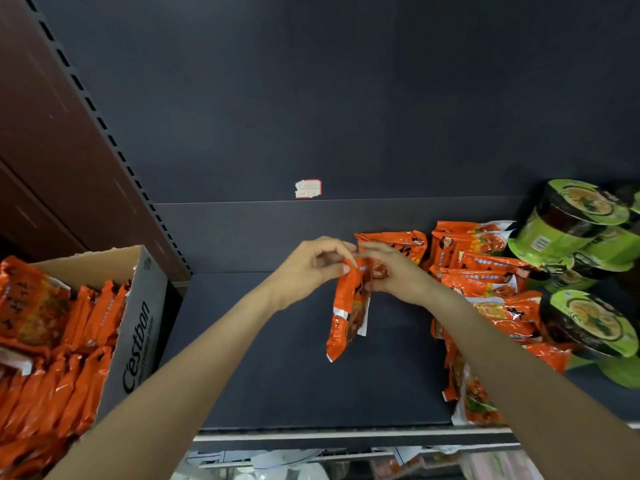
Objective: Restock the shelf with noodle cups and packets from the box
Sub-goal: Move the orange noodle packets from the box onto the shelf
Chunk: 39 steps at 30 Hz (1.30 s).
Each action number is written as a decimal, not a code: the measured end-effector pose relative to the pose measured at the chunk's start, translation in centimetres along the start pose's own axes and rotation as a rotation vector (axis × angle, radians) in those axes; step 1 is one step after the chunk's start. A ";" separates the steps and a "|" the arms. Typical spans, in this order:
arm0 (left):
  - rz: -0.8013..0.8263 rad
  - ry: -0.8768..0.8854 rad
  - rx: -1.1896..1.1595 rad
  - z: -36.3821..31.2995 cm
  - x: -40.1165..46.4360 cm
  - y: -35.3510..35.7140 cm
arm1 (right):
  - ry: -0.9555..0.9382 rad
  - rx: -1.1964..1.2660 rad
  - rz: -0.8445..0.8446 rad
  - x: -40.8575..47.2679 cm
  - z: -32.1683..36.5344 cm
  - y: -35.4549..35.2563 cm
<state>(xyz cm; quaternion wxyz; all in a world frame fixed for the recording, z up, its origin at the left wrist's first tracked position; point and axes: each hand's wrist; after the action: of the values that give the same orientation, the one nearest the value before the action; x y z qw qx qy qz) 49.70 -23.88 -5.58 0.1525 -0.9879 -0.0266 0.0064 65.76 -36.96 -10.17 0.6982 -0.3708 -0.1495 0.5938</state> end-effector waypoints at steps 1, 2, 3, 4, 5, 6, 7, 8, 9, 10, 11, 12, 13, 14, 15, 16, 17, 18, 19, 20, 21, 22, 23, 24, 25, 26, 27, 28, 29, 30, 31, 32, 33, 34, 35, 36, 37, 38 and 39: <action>0.005 0.007 0.011 0.0 0.2 0.0 | 0.002 0.006 0.009 0.0 -0.3 -0.2; -0.001 0.012 0.032 0.1 0.4 0.0 | 0.019 0.022 0.006 -0.3 -0.3 -0.3; -0.019 0.006 0.062 0.4 0.7 -0.1 | 0.034 0.045 -0.006 -0.7 -0.3 -0.5; -0.043 -0.007 0.095 0.8 1.0 -0.2 | 0.048 0.059 -0.037 -1.0 -0.3 -0.7; -0.073 -0.030 0.122 1.2 1.3 -0.3 | 0.054 0.068 -0.090 -1.2 -0.5 -0.8; -0.094 -0.054 0.136 1.6 1.5 -0.3 | 0.063 0.061 -0.152 -1.4 -0.6 -1.0; -0.106 -0.081 0.137 1.9 1.8 -0.2 | 0.076 0.063 -0.199 -1.5 -0.8 -1.1; -0.107 -0.108 0.131 2.2 2.1 0.0 | 0.093 0.073 -0.228 -1.5 -0.9 -1.2; -0.104 -0.133 0.130 2.4 2.4 0.2 | 0.118 0.065 -0.252 -1.4 -1.1 -1.3; -0.096 -0.148 0.139 2.7 2.8 0.5 | 0.153 0.026 -0.274 -1.3 -1.4 -1.5; -0.086 -0.162 0.167 2.9 3.3 0.8 | 0.192 -0.026 -0.284 -1.2 -1.4 -1.7; -0.077 -0.174 0.214 3.1 3.9 1.1 | 0.218 -0.060 -0.287 -1.2 -1.5 -1.9; -0.070 -0.186 0.273 3.4 4.6 1.3 | 0.225 -0.074 -0.288 -1.1 -1.5 -2.2; -0.070 -0.198 0.334 3.7 5.2 1.5 | 0.226 -0.091 -0.284 -0.9 -1.6 -2.4; -0.078 -0.213 0.377 4.1 5.8 1.7 | 0.234 -0.125 -0.285 -0.8 -1.7 -2.5; -0.088 -0.227 0.390 4.3 6.4 1.8 | 0.250 -0.169 -0.294 -0.6 -1.8 -2.6; -0.099 -0.236 0.384 4.5 6.9 1.9 | 0.264 -0.215 -0.319 -0.4 -2.0 -2.6; -0.112 -0.239 0.376 4.6 7.3 2.1 | 0.276 -0.264 -0.355 -0.2 -2.3 -2.6; -0.137 -0.243 0.373 4.7 7.8 2.2 | 0.289 -0.317 -0.395 0.1 -2.6 -2.4; -0.169 -0.251 0.367 4.8 8.2 2.3 | 0.300 -0.365 -0.439 0.3 -2.8 -2.2; -0.202 -0.265 0.348 5.0 8.6 2.3 | 0.310 -0.401 -0.479 0.5 -3.1 -2.0; -0.235 -0.282 0.320 5.2 8.9 2.4 | 0.319 -0.433 -0.510 0.7 -3.4 -1.7; -0.261 -0.300 0.292 5.5 9.1 2.5 | 0.330 -0.462 -0.533 1.0 -3.6 -1.5; -0.285 -0.314 0.273 5.7 9.2 2.6 | 0.339 -0.491 -0.545 1.2 -3.8 -1.2; -0.309 -0.320 0.268 5.9 9.3 2.7 | 0.345 -0.524 -0.552 1.4 -3.8 -1.1; -0.339 -0.319 0.287 5.9 9.3 2.8 | 0.337 -0.558 -0.558 1.5 -3.9 -1.1; -0.374 -0.316 0.319 6.0 9.2 2.8 | 0.309 -0.582 -0.575 1.5 -3.9 -1.1; -0.402 -0.312 0.360 5.7 9.0 2.8 | 0.265 -0.588 -0.603 1.3 -3.9 -1.1; -0.419 -0.306 0.403 5.4 8.7 2.7 | 0.218 -0.573 -0.618 1.2 -3.6 -1.0; -0.426 -0.289 0.445 5.1 8.2 2.5 | 0.177 -0.538 -0.612 1.1 -3.0 -0.9; -0.424 -0.276 0.478 4.8 7.6 2.3 | 0.152 -0.486 -0.598 1.1 -2.2 -0.6; -0.416 -0.260 0.505 4.6 6.8 2.0 | 0.139 -0.420 -0.579 1.1 -1.4 -0.2; -0.409 -0.246 0.522 4.5 5.9 1.6 | 0.131 -0.341 -0.556 1.4 -0.4 0.3; -0.415 -0.235 0.554 4.5 4.9 1.1 | 0.115 -0.261 -0.530 1.7 0.7 0.8; -0.425 -0.233 0.605 4.6 3.8 0.6 | 0.091 -0.191 -0.496 2.1 1.8 1.4; -0.447 -0.228 0.677 4.6 2.5 0.0 | 0.056 -0.143 -0.458 2.6 3.0 2.1; -0.470 -0.233 0.740 4.7 1.0 -0.8 | 0.014 -0.120 -0.418 3.1 4.2 2.8; -0.497 -0.233 0.789 4.7 -0.7 -1.7 | -0.024 -0.118 -0.377 3.7 5.6 3.6; -0.512 -0.243 0.820 4.8 -2.5 -2.7 | -0.051 -0.123 -0.339 4.4 7.0 4.4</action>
<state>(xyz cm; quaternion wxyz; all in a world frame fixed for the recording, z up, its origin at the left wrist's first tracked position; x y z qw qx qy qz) 46.95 -20.01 -9.29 0.5209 -0.8005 -0.2811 0.0937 59.17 -30.38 -9.52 0.7601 -0.3674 -0.2635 0.4667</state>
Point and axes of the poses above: each hand's wrist, its own x-axis towards the middle knuckle, its own y-axis out of the palm, z = x × y, and after that the axes turned 13 degrees about z, right-handed
